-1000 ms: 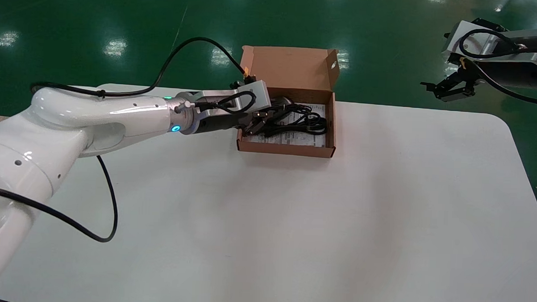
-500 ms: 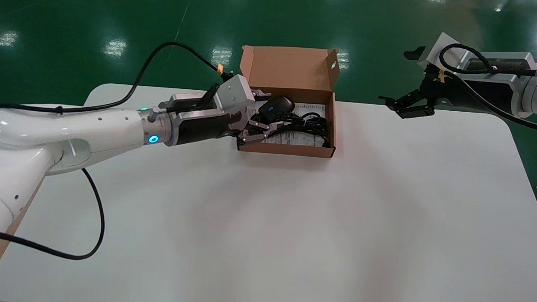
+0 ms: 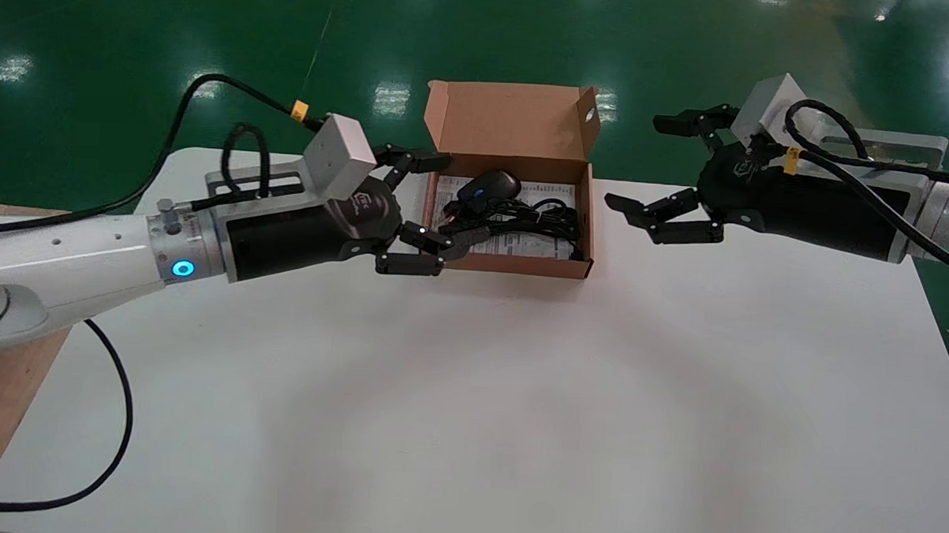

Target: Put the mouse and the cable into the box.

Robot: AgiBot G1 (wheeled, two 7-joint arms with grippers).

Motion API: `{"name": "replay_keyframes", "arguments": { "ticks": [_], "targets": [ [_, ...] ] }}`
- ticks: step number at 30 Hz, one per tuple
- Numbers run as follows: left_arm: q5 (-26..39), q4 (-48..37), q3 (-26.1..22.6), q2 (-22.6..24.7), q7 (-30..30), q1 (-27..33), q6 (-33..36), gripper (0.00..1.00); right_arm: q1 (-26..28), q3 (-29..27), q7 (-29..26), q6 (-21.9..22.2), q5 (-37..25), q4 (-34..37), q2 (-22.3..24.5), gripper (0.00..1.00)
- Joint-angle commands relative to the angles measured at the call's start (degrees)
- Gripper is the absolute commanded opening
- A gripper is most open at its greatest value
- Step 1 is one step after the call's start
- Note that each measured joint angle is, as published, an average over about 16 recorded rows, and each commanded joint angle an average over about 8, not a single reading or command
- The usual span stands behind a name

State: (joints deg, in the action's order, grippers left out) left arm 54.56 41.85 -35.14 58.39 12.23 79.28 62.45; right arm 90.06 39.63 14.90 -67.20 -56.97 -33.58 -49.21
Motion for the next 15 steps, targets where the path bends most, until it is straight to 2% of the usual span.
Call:
{"name": "replay_keyframes", "arguments": {
  "ticks": [1,15],
  "targets": [
    [-0.8,2.0,1.2,-1.4,-1.4,-1.1,1.4,1.0,-1.7,-1.4,-1.6,-1.1,0.9,-2.4,0.9,1.0],
    [-6.2,15.6,9.4,-11.5,-11.3,-8.7,11.4,1.0,-13.7,-11.4,-12.4,-8.9,7.3,-19.3,6.8,1.0]
  ]
}}
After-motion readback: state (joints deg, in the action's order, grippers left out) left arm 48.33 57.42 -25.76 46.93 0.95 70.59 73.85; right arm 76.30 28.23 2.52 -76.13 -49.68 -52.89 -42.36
